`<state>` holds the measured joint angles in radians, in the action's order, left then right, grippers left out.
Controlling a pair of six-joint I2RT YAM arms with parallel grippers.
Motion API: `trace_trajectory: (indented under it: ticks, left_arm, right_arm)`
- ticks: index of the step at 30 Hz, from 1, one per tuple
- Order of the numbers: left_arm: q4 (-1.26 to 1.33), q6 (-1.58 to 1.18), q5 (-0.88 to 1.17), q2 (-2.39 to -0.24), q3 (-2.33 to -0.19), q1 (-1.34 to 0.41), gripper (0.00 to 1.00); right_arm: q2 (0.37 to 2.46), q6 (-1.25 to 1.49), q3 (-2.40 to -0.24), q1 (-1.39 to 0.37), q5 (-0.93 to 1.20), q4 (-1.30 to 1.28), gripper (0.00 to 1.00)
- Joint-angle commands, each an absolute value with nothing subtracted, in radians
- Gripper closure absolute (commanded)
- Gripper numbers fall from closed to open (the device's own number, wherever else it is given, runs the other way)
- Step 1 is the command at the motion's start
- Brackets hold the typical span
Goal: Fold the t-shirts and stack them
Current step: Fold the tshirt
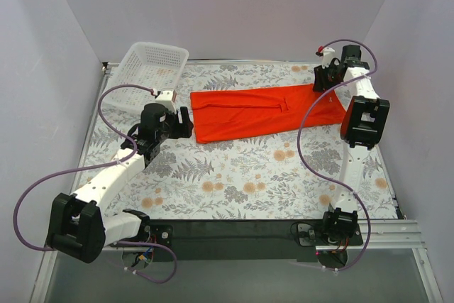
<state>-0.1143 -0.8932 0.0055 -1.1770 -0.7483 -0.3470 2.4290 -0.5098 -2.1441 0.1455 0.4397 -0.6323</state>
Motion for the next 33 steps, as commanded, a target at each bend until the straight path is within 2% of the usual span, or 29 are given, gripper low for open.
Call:
trace_trajectory:
  ticks: [1, 6, 12, 14, 17, 19, 27, 30, 31, 33]
  left_arm:
    - [-0.1, -0.873, -0.017, -1.173, -0.738, -0.344, 0.36]
    - [-0.1, -0.871, -0.011, -1.175, -0.735, -0.344, 0.36]
    - [-0.1, -0.871, -0.009, -1.177, -0.735, -0.344, 0.36]
    - [-0.098, -0.873, -0.009, -1.175, -0.735, -0.344, 0.36]
    - [-0.097, -0.873, -0.008, -1.175, -0.735, -0.342, 0.36]
    - [-0.097, -0.873, -0.008, -1.177, -0.733, -0.344, 0.36]
    - [-0.095, -0.876, -0.002, -1.183, -0.733, -0.344, 0.36]
    - [-0.094, -0.88, -0.002, -1.183, -0.733, -0.344, 0.36]
    - [-0.092, -0.882, -0.002, -1.187, -0.732, -0.344, 0.36]
    - [-0.087, -0.887, 0.043, -1.203, -0.732, -0.344, 0.36]
  right_arm:
    - [2.428, -0.48, -2.141, 0.135, 0.394, -0.555, 0.6]
    - [2.45, -0.479, -2.141, 0.13, 0.387, -0.557, 0.62]
    - [2.459, -0.48, -2.14, 0.124, 0.4, -0.558, 0.71]
    - [2.457, -0.482, -2.141, 0.12, 0.402, -0.558, 0.76]
    - [2.451, -0.489, -2.143, 0.112, 0.403, -0.557, 0.93]
    - [2.438, -0.494, -2.144, 0.109, 0.419, -0.555, 0.99]
    - [2.413, -0.48, -2.152, 0.1, 0.41, -0.526, 0.99]
    - [2.418, -0.476, -2.149, 0.1, 0.358, -0.518, 0.87]
    - [2.41, -0.477, -2.145, 0.1, 0.341, -0.517, 0.77]
    - [2.389, -0.488, -2.122, 0.1, 0.337, -0.515, 0.67]
